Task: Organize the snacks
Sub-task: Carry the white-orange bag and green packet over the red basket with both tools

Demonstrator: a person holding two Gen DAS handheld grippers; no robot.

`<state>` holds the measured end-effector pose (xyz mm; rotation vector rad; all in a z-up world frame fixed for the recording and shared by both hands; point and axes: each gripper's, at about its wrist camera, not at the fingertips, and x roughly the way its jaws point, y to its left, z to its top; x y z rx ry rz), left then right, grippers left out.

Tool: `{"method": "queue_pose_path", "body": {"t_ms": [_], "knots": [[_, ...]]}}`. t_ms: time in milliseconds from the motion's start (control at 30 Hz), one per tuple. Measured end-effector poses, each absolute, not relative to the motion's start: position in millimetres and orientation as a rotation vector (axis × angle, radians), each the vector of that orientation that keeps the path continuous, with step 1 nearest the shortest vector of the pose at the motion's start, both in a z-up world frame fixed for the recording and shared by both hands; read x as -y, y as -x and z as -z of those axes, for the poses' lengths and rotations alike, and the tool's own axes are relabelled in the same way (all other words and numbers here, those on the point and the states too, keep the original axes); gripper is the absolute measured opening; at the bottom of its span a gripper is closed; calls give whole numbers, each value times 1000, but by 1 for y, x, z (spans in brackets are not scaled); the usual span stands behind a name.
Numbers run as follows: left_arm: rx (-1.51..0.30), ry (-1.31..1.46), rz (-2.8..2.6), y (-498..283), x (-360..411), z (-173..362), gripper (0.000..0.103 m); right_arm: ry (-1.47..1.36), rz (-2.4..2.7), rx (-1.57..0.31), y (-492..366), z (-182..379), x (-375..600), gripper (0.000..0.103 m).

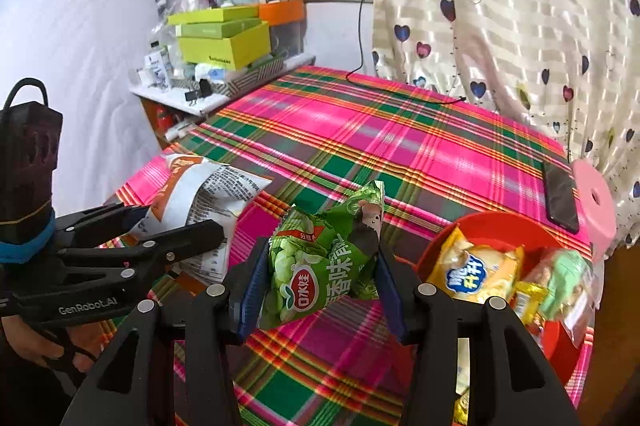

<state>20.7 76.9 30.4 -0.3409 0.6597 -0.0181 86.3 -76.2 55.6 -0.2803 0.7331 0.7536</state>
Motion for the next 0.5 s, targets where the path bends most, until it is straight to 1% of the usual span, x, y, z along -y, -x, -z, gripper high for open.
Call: {"method": "queue_pose_path", "body": {"t_ms": [500], "knots": [[-659, 298, 59, -20, -49, -42, 56, 236, -728, -707, -75, -65, 108, 48]]}}
